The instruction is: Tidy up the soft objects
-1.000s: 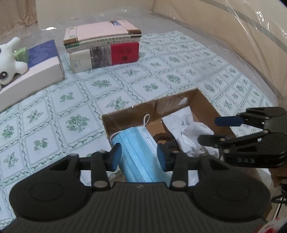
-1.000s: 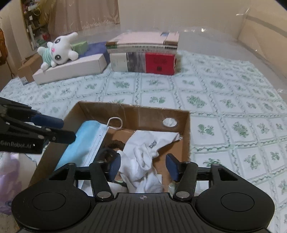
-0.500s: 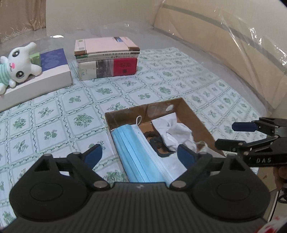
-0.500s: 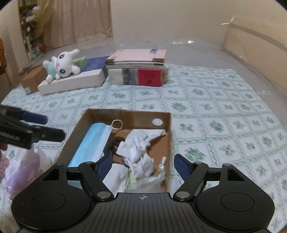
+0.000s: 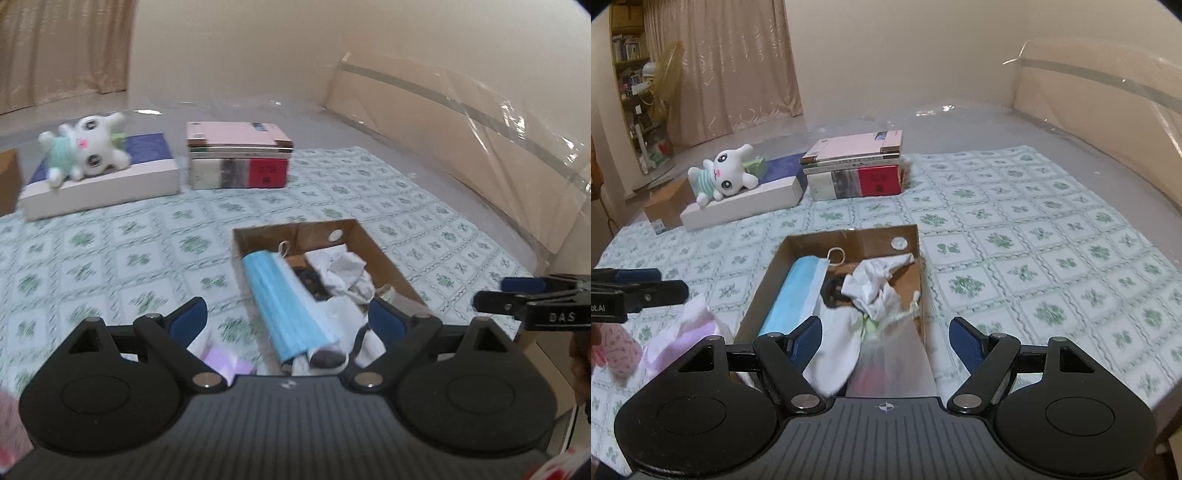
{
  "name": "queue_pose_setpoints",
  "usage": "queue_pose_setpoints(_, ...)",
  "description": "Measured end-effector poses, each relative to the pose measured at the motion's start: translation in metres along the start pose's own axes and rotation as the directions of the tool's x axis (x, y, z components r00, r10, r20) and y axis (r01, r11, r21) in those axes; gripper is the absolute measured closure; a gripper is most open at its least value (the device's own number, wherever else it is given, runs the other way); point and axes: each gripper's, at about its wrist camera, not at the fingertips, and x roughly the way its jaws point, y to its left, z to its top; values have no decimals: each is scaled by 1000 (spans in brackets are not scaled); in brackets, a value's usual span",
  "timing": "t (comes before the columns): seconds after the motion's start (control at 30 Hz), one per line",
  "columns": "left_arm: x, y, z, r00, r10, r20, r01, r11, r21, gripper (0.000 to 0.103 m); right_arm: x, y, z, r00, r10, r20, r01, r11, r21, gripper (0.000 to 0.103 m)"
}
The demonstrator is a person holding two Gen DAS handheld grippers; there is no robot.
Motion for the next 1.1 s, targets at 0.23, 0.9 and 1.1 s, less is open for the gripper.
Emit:
queue_pose_setpoints(0.23, -42, -14, -40, 993, 111, 51, -112, 993, 27, 10, -44, 23, -40, 991, -98, 89, 101, 994, -28, 27)
queue_pose_setpoints(0.9, -133, -21, -113, 984, 135, 113, -136, 991, -4, 10, -107, 59, -98, 999, -22, 32, 16, 983, 181, 27)
queue_pose_setpoints(1.1, -147, -21, -127, 989, 125, 75, -124, 992, -29, 9, -117, 69, -107, 998, -44, 37, 37, 985, 167, 27)
